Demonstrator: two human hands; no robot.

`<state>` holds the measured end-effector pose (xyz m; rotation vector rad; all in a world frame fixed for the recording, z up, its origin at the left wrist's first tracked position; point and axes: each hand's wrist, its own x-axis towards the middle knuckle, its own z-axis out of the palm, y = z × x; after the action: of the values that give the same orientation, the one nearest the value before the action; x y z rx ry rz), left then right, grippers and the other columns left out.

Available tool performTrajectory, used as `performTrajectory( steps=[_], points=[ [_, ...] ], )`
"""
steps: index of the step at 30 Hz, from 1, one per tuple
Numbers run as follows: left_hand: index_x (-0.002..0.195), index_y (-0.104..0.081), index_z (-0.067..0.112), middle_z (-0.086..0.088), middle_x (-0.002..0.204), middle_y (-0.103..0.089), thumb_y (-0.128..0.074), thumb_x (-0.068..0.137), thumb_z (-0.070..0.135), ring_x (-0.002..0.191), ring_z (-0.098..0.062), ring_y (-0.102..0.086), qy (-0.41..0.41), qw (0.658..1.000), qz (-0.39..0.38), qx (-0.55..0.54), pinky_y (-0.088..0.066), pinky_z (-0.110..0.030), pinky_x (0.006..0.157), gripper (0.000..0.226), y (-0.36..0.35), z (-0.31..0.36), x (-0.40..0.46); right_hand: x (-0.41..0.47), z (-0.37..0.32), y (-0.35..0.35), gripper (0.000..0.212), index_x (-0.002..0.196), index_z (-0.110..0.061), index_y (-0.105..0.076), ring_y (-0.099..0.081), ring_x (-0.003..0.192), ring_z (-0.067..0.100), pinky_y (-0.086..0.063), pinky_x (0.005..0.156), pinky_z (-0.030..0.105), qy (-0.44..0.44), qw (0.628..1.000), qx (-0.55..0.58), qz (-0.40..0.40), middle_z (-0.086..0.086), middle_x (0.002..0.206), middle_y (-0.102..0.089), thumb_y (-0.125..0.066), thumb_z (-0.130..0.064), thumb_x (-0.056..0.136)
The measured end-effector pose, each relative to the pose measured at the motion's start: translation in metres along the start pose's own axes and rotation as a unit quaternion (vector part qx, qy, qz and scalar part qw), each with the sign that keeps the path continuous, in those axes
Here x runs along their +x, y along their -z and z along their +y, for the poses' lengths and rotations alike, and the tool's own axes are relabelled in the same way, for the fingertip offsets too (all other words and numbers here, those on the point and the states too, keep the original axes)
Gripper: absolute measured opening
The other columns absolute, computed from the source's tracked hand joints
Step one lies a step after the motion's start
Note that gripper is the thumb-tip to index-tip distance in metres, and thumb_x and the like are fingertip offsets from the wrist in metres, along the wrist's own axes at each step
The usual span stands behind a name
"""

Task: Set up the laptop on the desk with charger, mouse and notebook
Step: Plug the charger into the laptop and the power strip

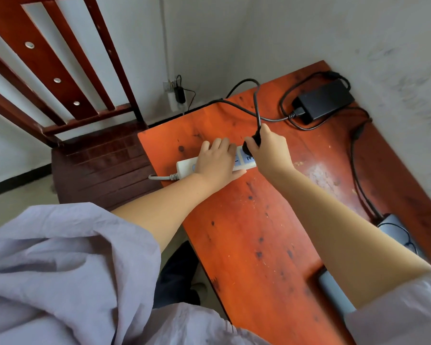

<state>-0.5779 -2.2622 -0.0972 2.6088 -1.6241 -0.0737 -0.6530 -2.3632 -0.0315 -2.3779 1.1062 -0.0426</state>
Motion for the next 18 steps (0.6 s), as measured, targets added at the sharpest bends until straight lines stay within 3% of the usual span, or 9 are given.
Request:
performTrajectory(
  steps=[4,6,10,18],
  points=[
    [0.124,-0.047,0.008,-0.009,0.114,-0.054,-0.045,0.084,0.059,0.106,-0.027,-0.048,-0.002,1.0,0.003,-0.028,-0.035,-0.038,0.087,0.065,0.0,0.0,0.0,-0.02,0.015,-0.003,0.024,0.087,-0.005,-0.043,-0.059,0.077,0.032,-0.051,0.064,0.047,-0.015,0.996,0.091,0.01,0.016,0.088,-0.063,-0.05,-0.027,0.093],
    [0.123,-0.047,0.009,-0.008,0.113,-0.054,-0.045,0.084,0.059,0.105,-0.027,-0.048,-0.004,1.0,0.007,-0.024,-0.035,-0.037,0.087,0.064,-0.001,0.0,0.0,-0.014,0.015,-0.002,0.024,0.085,-0.007,-0.041,-0.057,0.073,0.029,-0.05,0.061,0.044,-0.01,0.996,0.085,0.009,0.013,0.084,-0.062,-0.05,-0.027,0.093],
    [0.118,-0.05,0.011,-0.009,0.111,-0.055,-0.047,0.084,0.058,0.105,-0.026,-0.048,-0.003,1.0,0.008,-0.02,-0.035,-0.037,0.086,0.058,-0.001,-0.001,0.0,0.001,0.003,-0.002,0.025,0.082,-0.011,-0.034,-0.045,0.061,0.024,-0.034,0.045,0.032,0.019,1.0,0.0,-0.007,0.004,0.067,-0.047,-0.047,-0.028,0.095],
    [0.121,-0.05,0.009,-0.009,0.111,-0.057,-0.048,0.083,0.057,0.104,-0.027,-0.05,-0.01,0.999,0.03,-0.038,-0.036,-0.038,0.086,0.062,-0.002,-0.001,0.0,-0.013,0.018,-0.018,0.02,0.088,-0.016,-0.027,-0.049,0.064,0.031,-0.039,0.052,0.036,0.04,0.999,-0.015,-0.033,0.009,0.077,-0.05,-0.043,-0.024,0.096]
  ],
)
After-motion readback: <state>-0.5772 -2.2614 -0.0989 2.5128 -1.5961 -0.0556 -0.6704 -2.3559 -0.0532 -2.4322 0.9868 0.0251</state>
